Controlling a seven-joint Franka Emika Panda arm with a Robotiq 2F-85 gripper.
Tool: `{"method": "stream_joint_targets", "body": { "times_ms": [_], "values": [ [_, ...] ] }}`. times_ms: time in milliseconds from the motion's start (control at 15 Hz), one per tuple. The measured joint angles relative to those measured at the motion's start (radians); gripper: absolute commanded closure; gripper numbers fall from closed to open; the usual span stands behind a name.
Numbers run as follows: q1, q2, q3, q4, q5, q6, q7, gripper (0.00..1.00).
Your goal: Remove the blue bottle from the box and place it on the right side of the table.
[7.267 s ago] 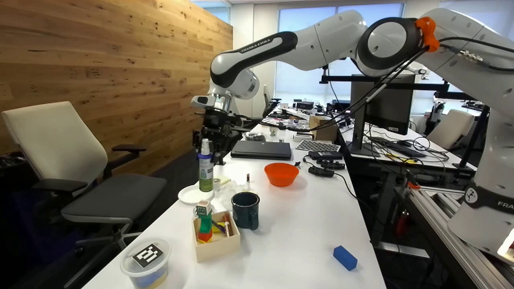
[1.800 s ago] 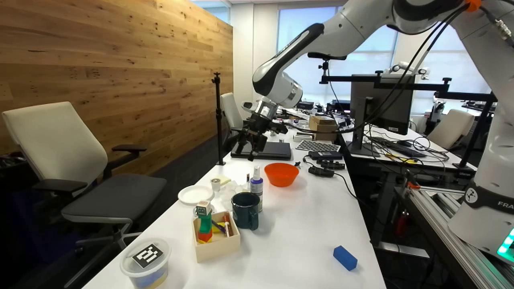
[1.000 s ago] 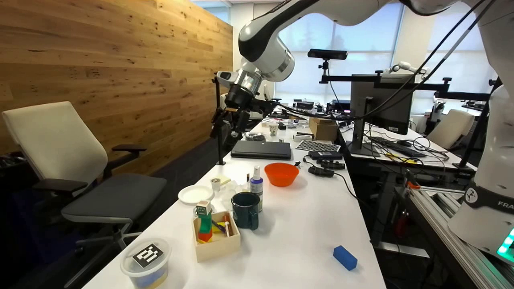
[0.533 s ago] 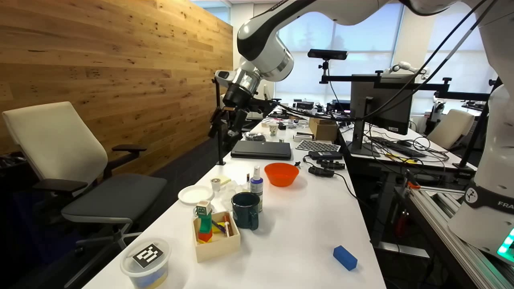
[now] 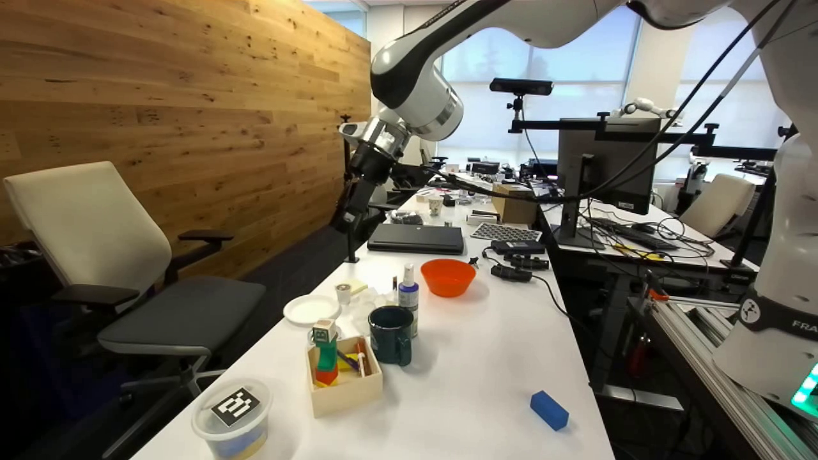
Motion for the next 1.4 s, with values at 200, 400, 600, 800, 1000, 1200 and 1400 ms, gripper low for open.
{"method": "stream_joint_targets", "body": {
  "times_ms": [200, 400, 600, 800, 1000, 1200, 1400],
  "values": [
    [0.002, 0.0, -0.029, -0.004, -0.019, -0.001, 0.089, 0.0],
    [0.001, -0.001, -0.079, -0.011, -0.094, -0.009, 0.163, 0.0],
    [-0.007, -0.001, -0.126, -0.013, -0.223, -0.064, 0.219, 0.0],
    [-0.016, -0.001, -0.151, -0.01, -0.342, -0.15, 0.245, 0.0],
    [-0.012, 0.001, -0.153, 0.007, -0.44, -0.242, 0.252, 0.0],
    [0.003, 0.005, -0.139, 0.059, -0.507, -0.351, 0.253, 0.0],
    [0.025, 0.014, -0.117, 0.141, -0.544, -0.463, 0.251, 0.0]
  ]
}}
